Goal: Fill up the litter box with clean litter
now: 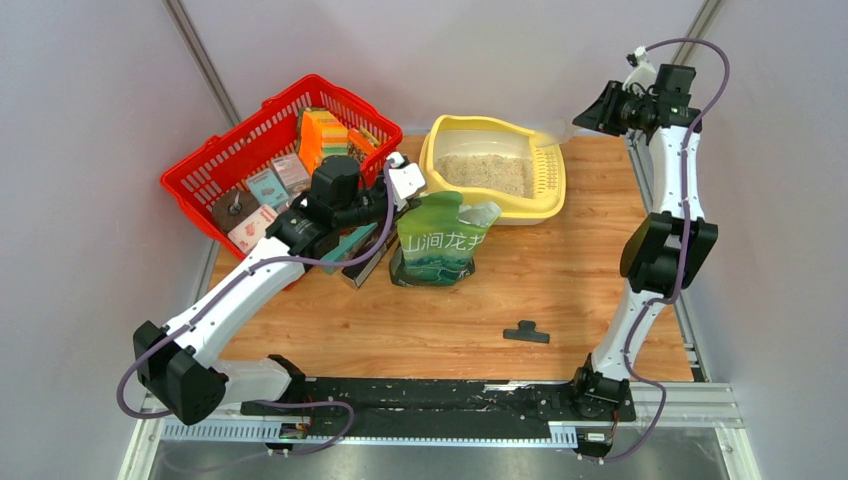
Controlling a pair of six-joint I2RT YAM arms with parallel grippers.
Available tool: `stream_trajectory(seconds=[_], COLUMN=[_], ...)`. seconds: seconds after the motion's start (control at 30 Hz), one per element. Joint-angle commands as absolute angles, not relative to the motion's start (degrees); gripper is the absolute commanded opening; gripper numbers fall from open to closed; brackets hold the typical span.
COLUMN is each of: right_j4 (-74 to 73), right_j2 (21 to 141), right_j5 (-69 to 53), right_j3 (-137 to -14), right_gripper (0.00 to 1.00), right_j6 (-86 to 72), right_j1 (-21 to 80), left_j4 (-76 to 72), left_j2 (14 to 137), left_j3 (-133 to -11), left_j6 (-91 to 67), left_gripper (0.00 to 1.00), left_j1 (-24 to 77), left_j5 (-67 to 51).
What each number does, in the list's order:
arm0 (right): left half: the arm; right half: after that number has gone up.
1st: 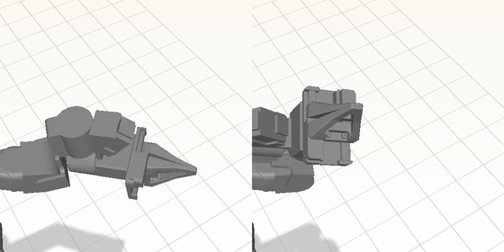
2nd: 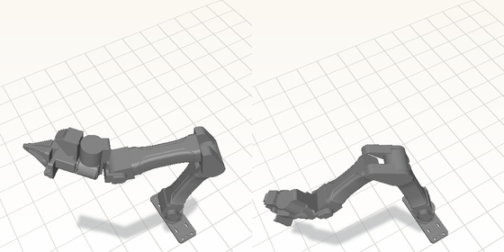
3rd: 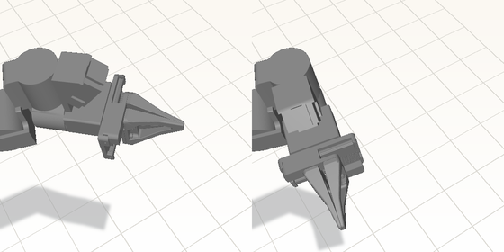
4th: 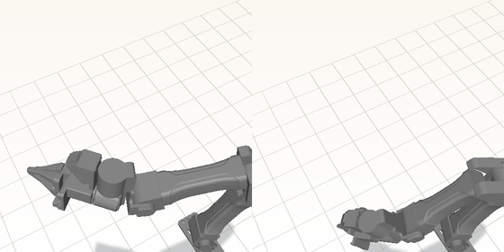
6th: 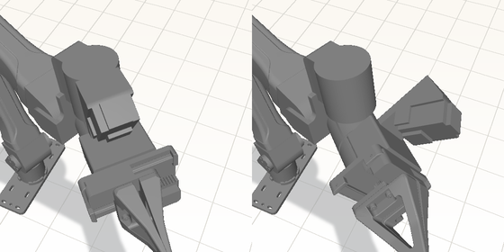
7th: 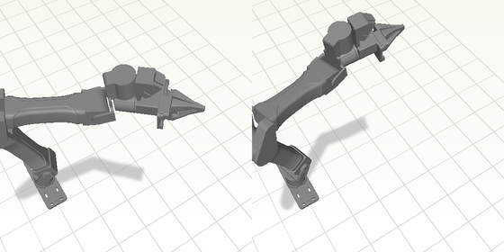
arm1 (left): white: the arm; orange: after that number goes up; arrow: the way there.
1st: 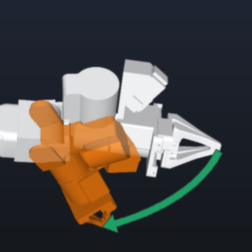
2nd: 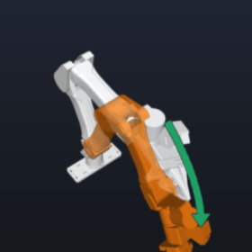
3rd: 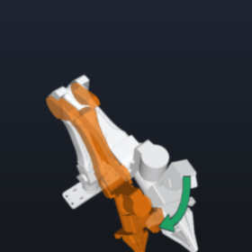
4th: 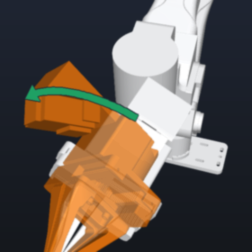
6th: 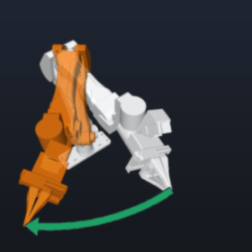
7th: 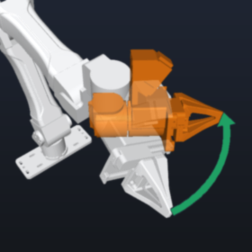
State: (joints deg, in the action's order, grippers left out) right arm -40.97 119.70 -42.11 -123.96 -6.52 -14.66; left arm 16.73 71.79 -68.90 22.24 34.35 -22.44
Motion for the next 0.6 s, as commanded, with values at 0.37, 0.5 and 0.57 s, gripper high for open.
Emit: stream_trajectory(seconds=[0.37, 0.5, 0.57], right_j4=[-72.0, -76.8, -79.5], right_j2=[87.8, 84.0, 83.9], right_j5=[-59.9, -56.6, -55.5], right_j3=[-110.6, -106.4, -106.6], right_gripper=[0.0, 0.0, 0.0], right_j6=[23.8, 31.9, 35.9], right_j1=[-4.3, -0.4, 1.7], left_j4=[11.7, 12.2, 12.3], left_j2=[66.4, 65.8, 65.5], left_j3=[-66.4, -65.9, -65.6], left_j6=[18.6, 19.0, 19.2], left_gripper=[0.0, 0.0, 0.0], left_j1=[34.0, 34.0, 34.0], left_j5=[-24.4, -24.3, -24.1])
